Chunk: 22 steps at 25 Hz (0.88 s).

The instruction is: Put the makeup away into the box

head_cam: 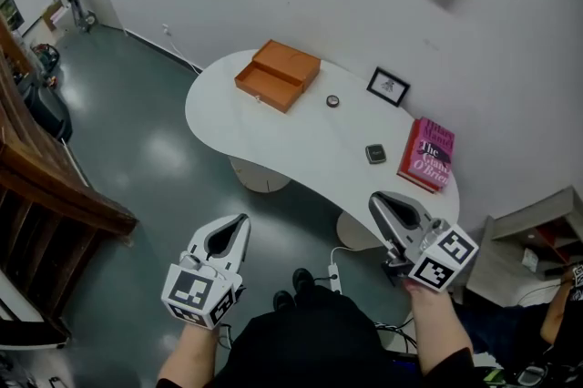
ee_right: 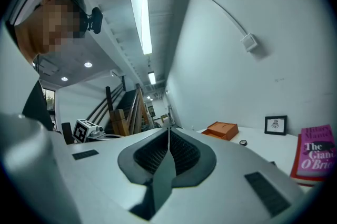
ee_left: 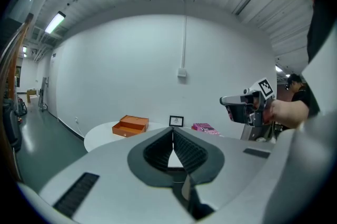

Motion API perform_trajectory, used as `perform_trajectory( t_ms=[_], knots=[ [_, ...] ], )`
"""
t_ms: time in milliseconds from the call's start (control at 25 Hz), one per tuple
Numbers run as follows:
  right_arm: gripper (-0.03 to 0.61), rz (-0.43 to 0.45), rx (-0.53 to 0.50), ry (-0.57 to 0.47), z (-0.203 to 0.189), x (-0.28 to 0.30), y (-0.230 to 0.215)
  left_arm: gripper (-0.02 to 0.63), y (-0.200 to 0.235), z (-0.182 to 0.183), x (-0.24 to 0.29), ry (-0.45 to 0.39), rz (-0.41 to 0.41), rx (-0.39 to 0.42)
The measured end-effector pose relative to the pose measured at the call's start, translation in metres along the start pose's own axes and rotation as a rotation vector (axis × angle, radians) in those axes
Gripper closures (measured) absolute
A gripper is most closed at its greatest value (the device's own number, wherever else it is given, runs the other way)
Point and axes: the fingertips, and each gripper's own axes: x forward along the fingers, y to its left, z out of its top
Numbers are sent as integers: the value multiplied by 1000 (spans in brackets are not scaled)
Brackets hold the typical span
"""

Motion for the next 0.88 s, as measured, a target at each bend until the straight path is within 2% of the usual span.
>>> perform_trajectory(
  t_ms=[240,600,880],
  knots=[
    [541,-34,5,28,-17,-9,16,601,-4,-22,-10,21,-46,-35],
    [541,-16,-39,44,-16,-4,49,601,5,-25,-31,-18,-27,-53],
    [541,-39,-53,60,-13,1,24,601,10,-24,-5,-33,-27,-70]
  ],
)
